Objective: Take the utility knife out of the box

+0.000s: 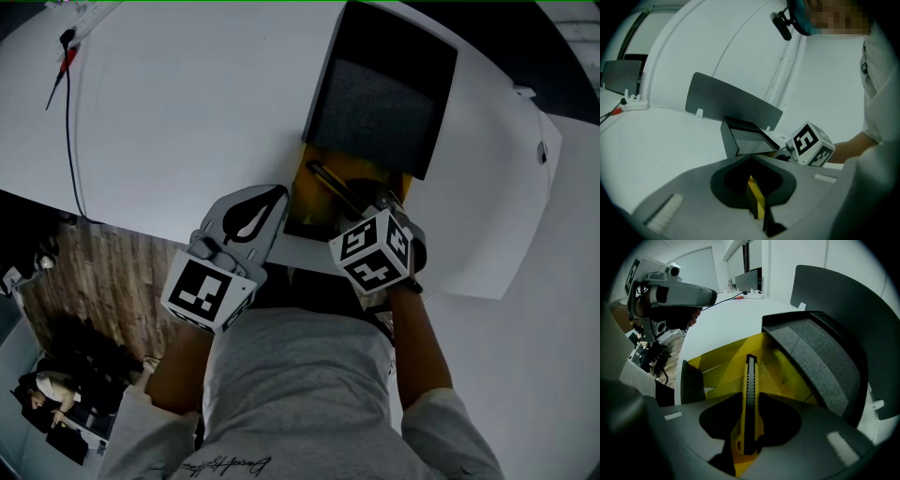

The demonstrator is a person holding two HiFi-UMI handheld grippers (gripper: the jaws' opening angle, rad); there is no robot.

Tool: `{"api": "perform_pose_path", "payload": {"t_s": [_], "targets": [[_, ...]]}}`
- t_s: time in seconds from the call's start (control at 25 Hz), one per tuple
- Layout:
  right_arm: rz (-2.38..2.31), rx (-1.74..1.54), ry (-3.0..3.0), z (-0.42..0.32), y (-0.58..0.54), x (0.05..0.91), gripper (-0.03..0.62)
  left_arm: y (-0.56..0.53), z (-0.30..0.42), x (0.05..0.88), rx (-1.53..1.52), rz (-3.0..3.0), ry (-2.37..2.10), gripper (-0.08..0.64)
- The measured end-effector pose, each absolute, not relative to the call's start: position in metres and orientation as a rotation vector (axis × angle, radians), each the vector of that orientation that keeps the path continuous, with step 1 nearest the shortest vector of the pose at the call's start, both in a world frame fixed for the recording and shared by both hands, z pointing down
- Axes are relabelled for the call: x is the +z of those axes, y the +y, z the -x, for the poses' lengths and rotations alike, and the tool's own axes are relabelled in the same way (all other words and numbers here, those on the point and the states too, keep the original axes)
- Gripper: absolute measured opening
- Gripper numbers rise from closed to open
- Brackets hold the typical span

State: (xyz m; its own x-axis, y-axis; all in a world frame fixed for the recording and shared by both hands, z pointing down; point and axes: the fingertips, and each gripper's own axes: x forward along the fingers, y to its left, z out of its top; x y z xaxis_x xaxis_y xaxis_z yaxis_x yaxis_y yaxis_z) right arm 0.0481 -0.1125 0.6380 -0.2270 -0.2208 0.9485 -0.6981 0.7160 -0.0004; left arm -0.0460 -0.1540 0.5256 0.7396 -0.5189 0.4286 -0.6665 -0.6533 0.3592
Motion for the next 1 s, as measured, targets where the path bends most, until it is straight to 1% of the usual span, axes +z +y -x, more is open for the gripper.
{"api": "perform_pose_path", "payload": {"t_s": [0.52, 1.0], "targets": [[-0.796, 0.597, -1.891, -0.052, -0.118, 0.611, 0.131, -0.153, 0.048, 0.516, 0.402, -2.45, -0.913, 0.002], [-0.896, 0.594, -1.996, -0.057, -0.118, 0.557, 0.131, -0.149, 0.043, 0.476, 0.393, -2.517, -0.939, 0.002]]}}
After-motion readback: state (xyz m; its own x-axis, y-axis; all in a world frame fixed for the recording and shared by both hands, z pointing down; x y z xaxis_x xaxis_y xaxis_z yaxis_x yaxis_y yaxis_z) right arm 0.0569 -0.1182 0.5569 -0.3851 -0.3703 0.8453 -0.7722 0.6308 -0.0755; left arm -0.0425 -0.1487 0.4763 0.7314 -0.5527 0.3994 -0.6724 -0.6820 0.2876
